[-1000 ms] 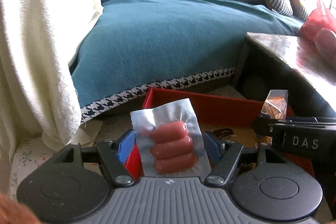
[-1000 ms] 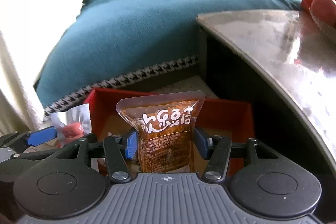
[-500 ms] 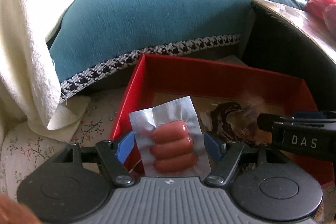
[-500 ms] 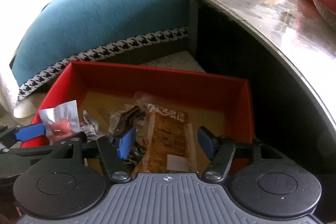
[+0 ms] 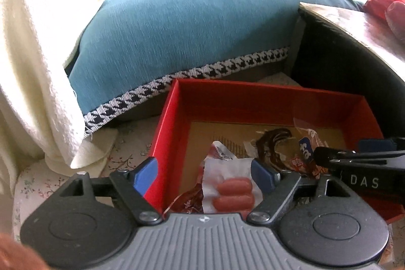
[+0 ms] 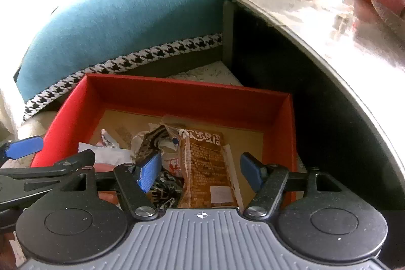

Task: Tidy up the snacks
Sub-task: 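Lower and open left gripper in red box while right gripper releases bread bag there, then move left gripper to red spicy snack pack while right gripper approaches yellow-label bar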

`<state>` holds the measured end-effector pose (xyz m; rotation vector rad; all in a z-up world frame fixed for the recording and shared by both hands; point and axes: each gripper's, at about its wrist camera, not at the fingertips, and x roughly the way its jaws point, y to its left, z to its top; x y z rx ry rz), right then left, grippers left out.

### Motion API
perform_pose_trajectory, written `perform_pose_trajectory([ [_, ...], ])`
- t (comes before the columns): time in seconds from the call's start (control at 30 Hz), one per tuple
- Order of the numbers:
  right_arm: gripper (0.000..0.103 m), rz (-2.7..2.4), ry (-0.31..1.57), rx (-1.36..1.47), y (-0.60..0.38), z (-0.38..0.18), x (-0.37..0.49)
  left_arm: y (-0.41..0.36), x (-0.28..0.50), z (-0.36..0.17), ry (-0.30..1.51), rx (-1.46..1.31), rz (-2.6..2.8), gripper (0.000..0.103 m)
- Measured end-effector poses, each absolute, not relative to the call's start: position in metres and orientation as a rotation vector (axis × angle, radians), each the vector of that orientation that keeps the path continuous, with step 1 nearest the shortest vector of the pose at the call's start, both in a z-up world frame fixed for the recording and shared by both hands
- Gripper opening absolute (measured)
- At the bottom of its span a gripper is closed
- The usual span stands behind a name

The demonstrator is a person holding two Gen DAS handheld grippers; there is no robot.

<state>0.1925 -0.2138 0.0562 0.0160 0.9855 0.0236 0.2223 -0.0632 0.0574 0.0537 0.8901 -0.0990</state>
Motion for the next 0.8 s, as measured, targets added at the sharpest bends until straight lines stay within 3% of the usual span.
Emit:
perform_pose_trajectory([
  [0.37, 0.083, 0.047, 0.968, -0.015, -0.201, 0.081, 0.16, -0.056, 0.203, 0.074, 0.885, 0.069, -0.097, 0.075],
  [0.8, 0.084, 0.077, 0.983, -0.023, -0.188, 0.086, 0.114, -0.042, 0.16, 0.082, 0.896, 0.041, -0.102, 0.076],
])
